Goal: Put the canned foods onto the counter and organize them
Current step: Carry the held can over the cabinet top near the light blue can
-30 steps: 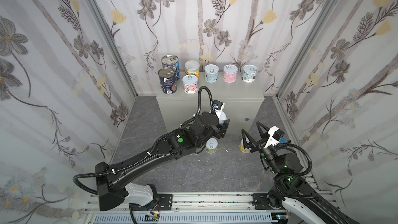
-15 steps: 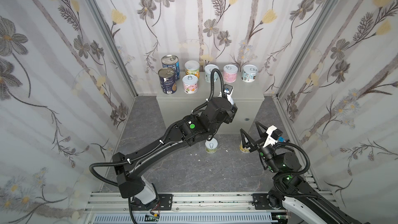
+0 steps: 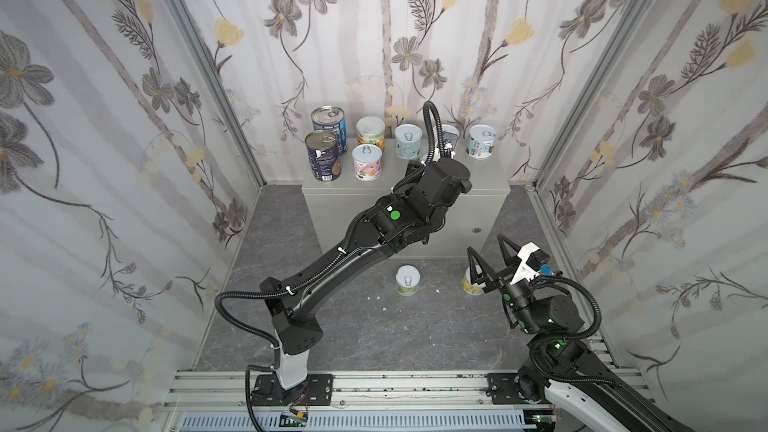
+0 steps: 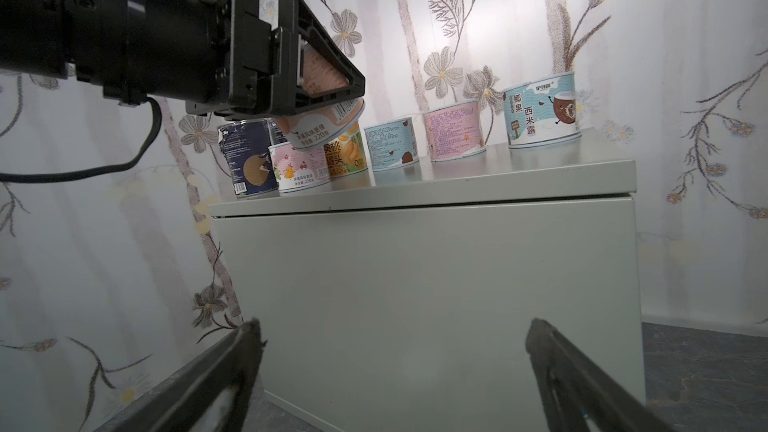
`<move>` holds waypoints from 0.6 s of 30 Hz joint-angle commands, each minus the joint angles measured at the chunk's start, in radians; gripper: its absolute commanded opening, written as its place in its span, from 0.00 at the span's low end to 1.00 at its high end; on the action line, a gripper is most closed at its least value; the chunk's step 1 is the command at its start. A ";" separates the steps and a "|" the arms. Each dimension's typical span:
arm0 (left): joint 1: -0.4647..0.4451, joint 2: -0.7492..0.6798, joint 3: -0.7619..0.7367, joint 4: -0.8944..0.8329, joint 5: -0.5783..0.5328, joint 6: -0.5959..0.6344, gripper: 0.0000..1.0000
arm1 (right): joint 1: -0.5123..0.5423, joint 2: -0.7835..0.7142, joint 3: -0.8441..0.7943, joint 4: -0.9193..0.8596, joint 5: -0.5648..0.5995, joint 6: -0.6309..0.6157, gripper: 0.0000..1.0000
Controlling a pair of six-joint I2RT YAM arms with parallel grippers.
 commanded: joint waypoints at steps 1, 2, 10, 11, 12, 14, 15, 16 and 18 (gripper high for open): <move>0.014 0.042 0.073 -0.026 -0.078 0.005 0.00 | 0.000 0.001 0.001 0.008 0.005 -0.013 1.00; 0.018 0.056 0.096 -0.037 -0.083 0.007 0.00 | 0.000 0.002 0.000 0.009 0.002 -0.013 1.00; 0.057 0.155 0.240 -0.107 -0.080 -0.001 0.00 | 0.000 0.000 0.004 -0.008 -0.018 -0.022 1.00; 0.065 0.157 0.242 -0.106 -0.077 -0.004 0.00 | 0.000 0.001 0.003 -0.010 -0.017 -0.023 1.00; 0.071 0.160 0.242 -0.104 -0.072 -0.011 0.00 | 0.001 0.001 0.004 -0.011 -0.017 -0.025 1.00; 0.085 0.163 0.242 -0.105 -0.062 -0.018 0.00 | 0.000 0.004 0.004 -0.011 -0.017 -0.026 1.00; 0.088 0.166 0.242 -0.107 -0.060 -0.021 0.00 | 0.000 0.007 0.005 -0.011 -0.017 -0.027 1.00; 0.096 0.167 0.242 -0.105 -0.059 -0.021 0.00 | 0.000 0.010 0.006 -0.012 -0.017 -0.027 1.00; 0.107 0.173 0.244 -0.105 -0.056 -0.025 0.00 | 0.001 0.016 0.005 -0.011 -0.018 -0.027 1.00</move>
